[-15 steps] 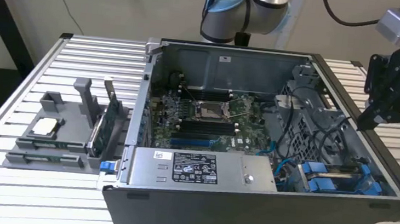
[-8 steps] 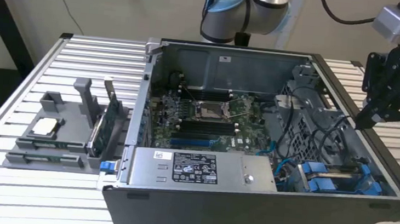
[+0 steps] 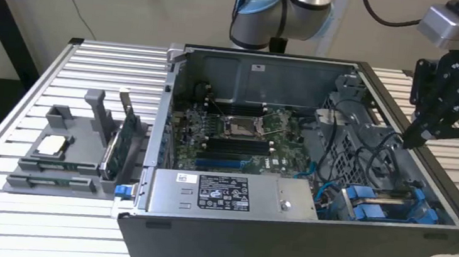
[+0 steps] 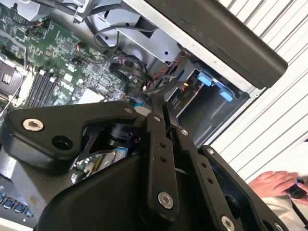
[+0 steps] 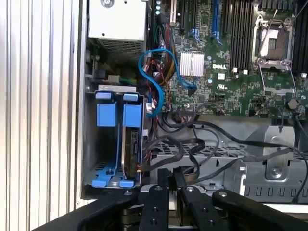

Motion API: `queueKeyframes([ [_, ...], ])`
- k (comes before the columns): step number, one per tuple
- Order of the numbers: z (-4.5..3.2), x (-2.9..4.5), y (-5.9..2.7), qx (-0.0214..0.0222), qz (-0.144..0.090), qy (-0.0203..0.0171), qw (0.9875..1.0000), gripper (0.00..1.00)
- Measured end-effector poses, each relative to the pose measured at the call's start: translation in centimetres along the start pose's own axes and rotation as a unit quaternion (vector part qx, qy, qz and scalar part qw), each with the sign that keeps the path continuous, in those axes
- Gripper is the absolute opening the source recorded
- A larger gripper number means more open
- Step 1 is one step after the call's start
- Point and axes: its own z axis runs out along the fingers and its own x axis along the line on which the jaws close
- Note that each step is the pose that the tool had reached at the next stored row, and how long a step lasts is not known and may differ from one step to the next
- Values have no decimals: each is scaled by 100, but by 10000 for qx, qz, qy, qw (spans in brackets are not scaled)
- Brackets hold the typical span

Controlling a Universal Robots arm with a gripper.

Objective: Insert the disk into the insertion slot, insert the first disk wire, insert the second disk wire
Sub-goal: 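Insert the second disk wire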

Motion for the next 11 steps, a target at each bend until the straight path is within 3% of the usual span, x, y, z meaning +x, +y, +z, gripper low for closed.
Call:
queueKeyframes([
  [11, 7, 6, 315, 141, -17, 6, 9999, 16],
])
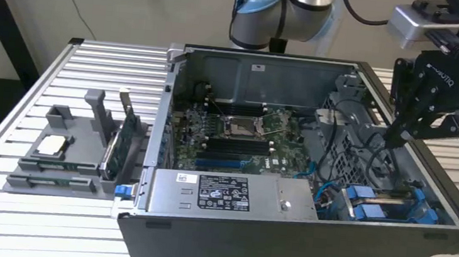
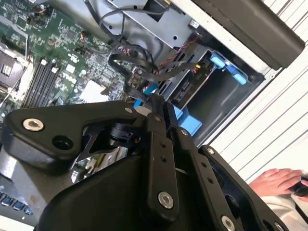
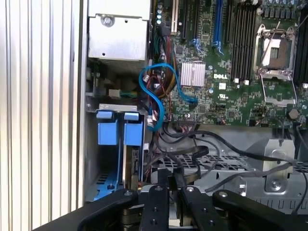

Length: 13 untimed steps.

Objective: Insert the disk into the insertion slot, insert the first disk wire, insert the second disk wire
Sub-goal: 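Insert the second disk wire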

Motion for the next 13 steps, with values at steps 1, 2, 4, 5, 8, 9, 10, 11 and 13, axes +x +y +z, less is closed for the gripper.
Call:
queueKeyframes([
  [1, 0, 2, 30, 14, -2, 1, 10000, 16],
  [2, 0, 4, 58, 27, -4, 1, 10000, 16],
  [4, 2, 12, 113, 53, -10, 1, 10000, 16],
  [5, 3, 16, 137, 64, -13, 2, 10000, 16],
  [8, 6, 27, 193, 91, -25, 4, 10000, 16],
  [9, 9, 32, 208, 98, -30, 3, 9999, 16],
  [10, 11, 36, 221, 104, -36, 4, 9999, 16],
  [11, 15, 40, 237, 112, -41, 4, 9999, 16],
  [13, 24, 46, 262, 125, -55, 4, 9999, 16],
])
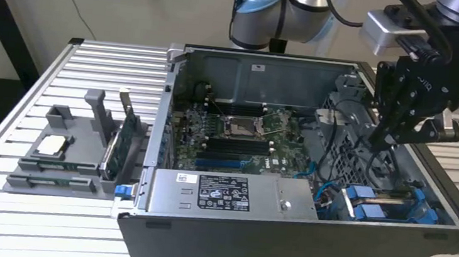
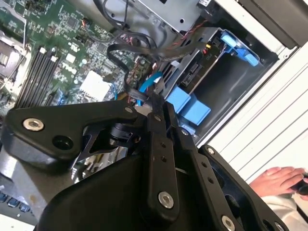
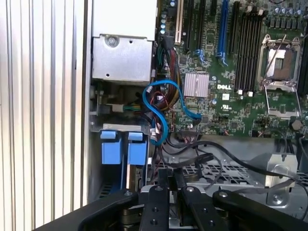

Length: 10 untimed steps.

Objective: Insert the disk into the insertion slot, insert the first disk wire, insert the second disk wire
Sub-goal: 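Insert the second disk wire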

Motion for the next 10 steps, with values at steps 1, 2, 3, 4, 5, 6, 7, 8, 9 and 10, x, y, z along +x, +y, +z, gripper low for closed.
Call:
queueKeyframes([
  [1, 4, 3, 10, 5, -8, 0, 10000, 16],
  [2, 8, 6, 18, 10, -17, 0, 10000, 16],
  [3, 11, 9, 25, 15, -26, 0, 10000, 16],
  [4, 17, 12, 31, 19, -37, -2, 10000, 16],
  [5, 21, 14, 35, 22, -49, -1, 10000, 16],
  [6, 27, 16, 35, 23, -65, -3, 10000, 16],
  [7, 33, 18, 36, 24, -81, -3, 10000, 16],
  [8, 39, 21, 37, 25, -102, -3, 9999, 16],
  [9, 46, 23, 38, 25, -118, -4, 9999, 16],
  [10, 53, 26, 39, 25, -135, -5, 9999, 16],
])
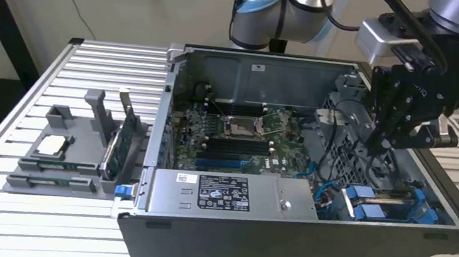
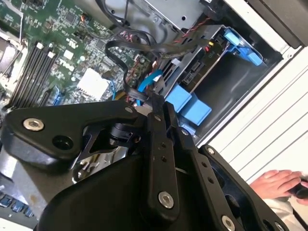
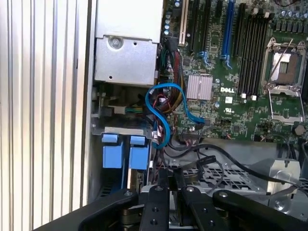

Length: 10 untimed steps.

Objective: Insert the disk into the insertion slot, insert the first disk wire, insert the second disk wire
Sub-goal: 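Insert the second disk wire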

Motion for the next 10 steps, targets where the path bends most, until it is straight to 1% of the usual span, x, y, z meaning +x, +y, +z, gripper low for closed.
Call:
queueKeyframes([
  [3, 17, 17, -5, -2, -33, -1, 10000, 16],
  [5, 30, 40, -26, -3, -44, -2, 10000, 16],
  [10, 60, 129, -92, -3, -55, -3, 10000, 16],
])
